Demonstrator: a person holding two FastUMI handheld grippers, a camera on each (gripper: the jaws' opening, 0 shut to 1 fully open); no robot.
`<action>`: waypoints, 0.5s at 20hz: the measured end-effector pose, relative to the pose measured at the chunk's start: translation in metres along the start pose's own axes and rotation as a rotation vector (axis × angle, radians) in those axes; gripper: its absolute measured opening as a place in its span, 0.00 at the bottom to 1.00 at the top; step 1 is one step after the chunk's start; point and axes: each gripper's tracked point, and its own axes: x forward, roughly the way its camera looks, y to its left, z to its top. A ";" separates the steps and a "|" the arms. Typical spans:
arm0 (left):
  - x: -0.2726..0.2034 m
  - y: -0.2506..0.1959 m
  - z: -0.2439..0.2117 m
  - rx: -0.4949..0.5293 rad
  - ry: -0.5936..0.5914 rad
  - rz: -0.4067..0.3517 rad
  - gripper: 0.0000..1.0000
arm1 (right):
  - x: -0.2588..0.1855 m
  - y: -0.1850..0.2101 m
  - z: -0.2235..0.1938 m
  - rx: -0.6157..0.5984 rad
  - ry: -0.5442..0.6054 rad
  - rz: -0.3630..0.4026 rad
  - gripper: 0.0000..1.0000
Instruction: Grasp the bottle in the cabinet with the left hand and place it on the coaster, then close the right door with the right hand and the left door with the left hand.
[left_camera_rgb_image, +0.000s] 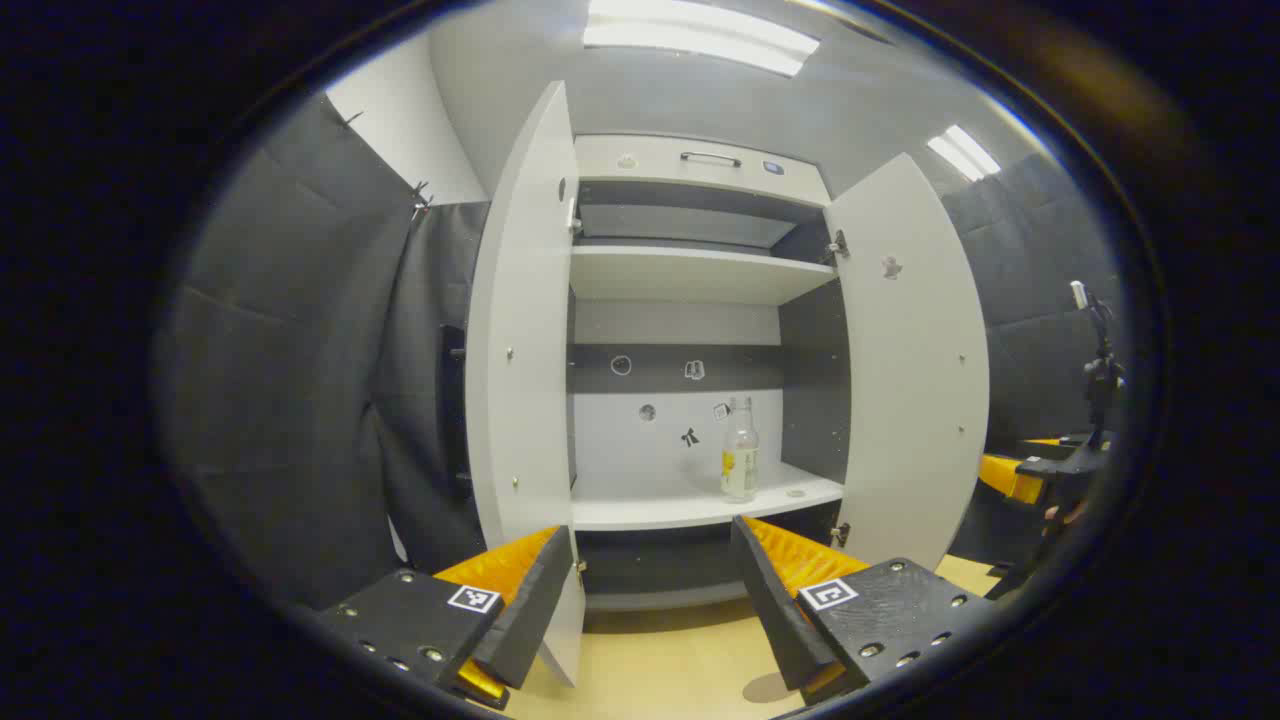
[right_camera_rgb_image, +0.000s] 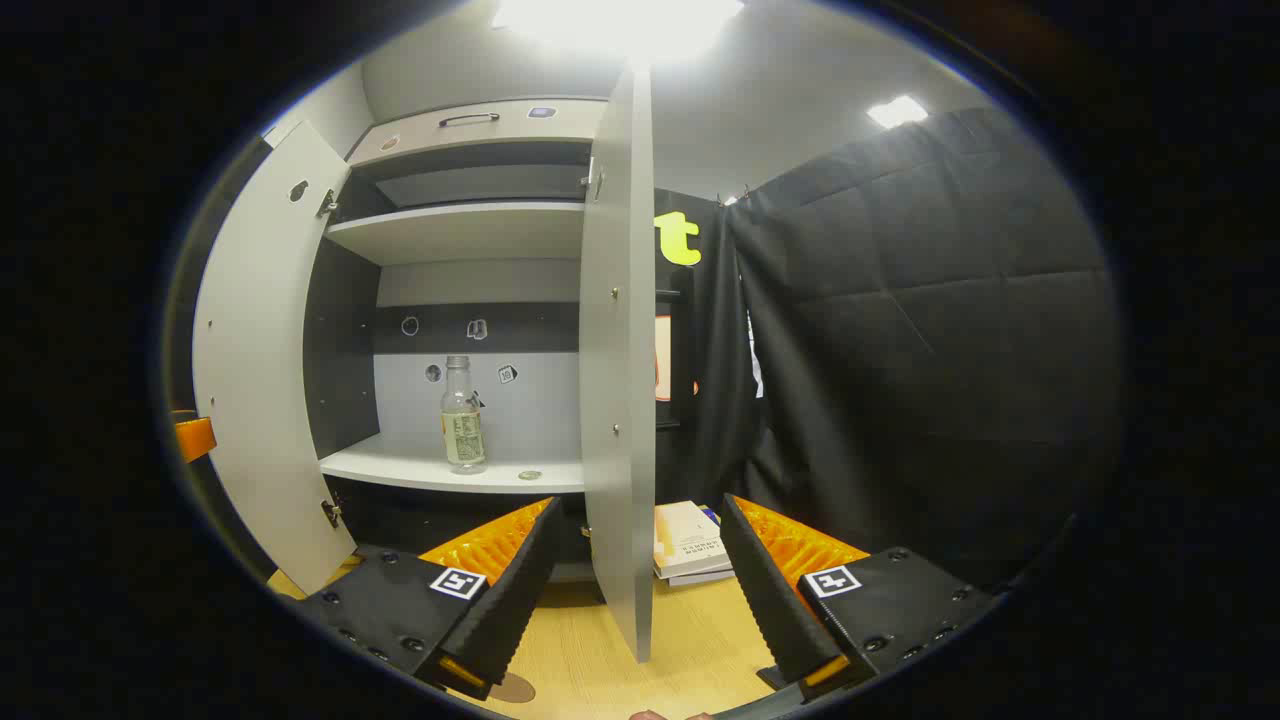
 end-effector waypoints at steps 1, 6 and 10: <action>0.000 0.001 -0.001 -0.003 0.001 0.007 0.99 | -0.001 0.001 0.001 -0.001 -0.002 0.002 1.00; -0.004 0.013 -0.002 -0.014 0.004 0.027 0.92 | -0.005 0.008 -0.002 -0.003 0.005 0.029 0.99; -0.005 0.016 -0.003 -0.037 0.008 0.032 0.99 | -0.003 0.016 0.003 -0.018 -0.008 0.046 0.99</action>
